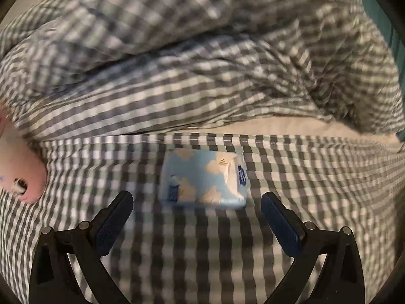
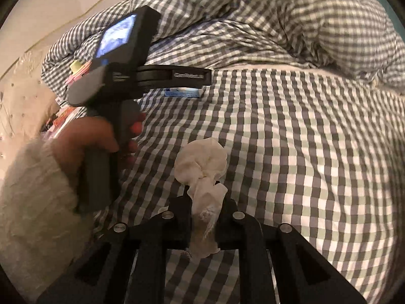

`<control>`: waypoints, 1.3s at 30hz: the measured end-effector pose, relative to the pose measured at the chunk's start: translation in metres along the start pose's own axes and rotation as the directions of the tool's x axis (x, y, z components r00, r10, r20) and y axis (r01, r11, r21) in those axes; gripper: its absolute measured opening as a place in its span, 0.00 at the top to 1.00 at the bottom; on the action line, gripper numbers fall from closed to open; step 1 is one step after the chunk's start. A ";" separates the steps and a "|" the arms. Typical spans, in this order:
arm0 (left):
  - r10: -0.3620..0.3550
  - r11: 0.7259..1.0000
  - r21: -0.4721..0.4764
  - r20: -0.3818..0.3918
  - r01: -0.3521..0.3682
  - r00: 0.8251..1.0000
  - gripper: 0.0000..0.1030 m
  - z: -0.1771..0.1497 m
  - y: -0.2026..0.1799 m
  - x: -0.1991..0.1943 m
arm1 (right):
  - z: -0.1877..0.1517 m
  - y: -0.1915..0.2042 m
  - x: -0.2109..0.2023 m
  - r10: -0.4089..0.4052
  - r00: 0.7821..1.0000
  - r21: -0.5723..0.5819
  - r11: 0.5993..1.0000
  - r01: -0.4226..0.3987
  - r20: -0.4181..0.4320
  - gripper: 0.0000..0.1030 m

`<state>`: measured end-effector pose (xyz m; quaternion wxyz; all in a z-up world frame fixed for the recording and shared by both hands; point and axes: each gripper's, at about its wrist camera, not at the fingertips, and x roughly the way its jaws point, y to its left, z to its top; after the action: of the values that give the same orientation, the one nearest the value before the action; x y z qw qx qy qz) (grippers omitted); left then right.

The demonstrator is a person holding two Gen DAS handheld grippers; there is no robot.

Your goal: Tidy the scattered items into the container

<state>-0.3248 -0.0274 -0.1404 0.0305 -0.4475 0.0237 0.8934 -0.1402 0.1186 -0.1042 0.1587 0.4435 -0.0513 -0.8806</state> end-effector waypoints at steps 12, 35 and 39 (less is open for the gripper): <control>0.006 1.000 0.024 -0.024 -0.005 1.000 0.29 -0.002 0.005 0.001 | -0.004 -0.009 -0.008 -0.018 1.000 0.005 1.000 0.018 0.000 0.88; -0.293 0.935 0.262 0.196 0.238 0.936 0.28 -0.125 -0.211 -0.339 | -0.083 -0.086 -0.315 -0.434 0.876 0.209 0.895 0.393 0.210 0.87; -0.361 0.898 0.327 0.163 0.295 0.918 0.28 -0.137 -0.270 -0.354 | -0.097 -0.128 -0.339 -0.494 0.851 0.253 0.859 0.446 0.178 0.87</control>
<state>0.0164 0.2205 0.0569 0.2507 -0.3340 0.0775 0.9053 0.0950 0.3548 0.0670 -0.1155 0.3481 -0.0483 -0.9291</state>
